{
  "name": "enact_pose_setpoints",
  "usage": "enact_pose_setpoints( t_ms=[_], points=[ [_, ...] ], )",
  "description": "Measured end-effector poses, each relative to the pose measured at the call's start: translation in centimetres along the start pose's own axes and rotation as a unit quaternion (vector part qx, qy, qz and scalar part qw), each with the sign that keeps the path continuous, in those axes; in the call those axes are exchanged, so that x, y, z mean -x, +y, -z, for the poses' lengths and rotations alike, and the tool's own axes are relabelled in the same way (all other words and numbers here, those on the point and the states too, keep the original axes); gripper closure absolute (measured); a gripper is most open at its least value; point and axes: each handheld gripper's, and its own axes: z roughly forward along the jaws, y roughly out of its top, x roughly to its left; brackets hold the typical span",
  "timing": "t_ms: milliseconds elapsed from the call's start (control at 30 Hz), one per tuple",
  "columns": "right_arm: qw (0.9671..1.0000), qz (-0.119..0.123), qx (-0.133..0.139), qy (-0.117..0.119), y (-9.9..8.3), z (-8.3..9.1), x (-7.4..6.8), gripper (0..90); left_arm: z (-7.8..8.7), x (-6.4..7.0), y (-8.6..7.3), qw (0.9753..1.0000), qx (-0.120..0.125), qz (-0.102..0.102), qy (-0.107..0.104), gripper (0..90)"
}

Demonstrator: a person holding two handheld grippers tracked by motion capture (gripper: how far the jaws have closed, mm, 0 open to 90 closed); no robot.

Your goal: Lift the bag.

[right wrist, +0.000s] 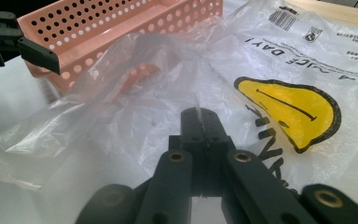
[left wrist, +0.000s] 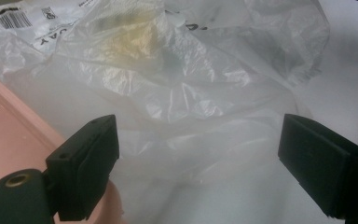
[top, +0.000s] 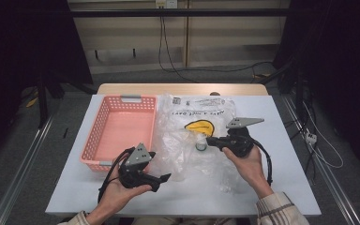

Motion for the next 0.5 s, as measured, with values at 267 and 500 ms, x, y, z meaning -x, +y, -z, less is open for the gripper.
enact_pose_setpoints(
  t_ms=[267, 500],
  points=[
    [0.9989, -0.009, 0.007, -0.046, -0.9, 2.1, -0.6, 46.3, -0.3, 1.9, 0.2, 0.9997, -0.001, -0.013, -0.021, 12.1],
    [0.9959, -0.01, 0.027, -0.085, -3.4, 6.1, -1.3, 30.6, -1.2, 2.8, -0.2, 0.9997, -0.013, -0.016, -0.013, 12.1]
  ],
)
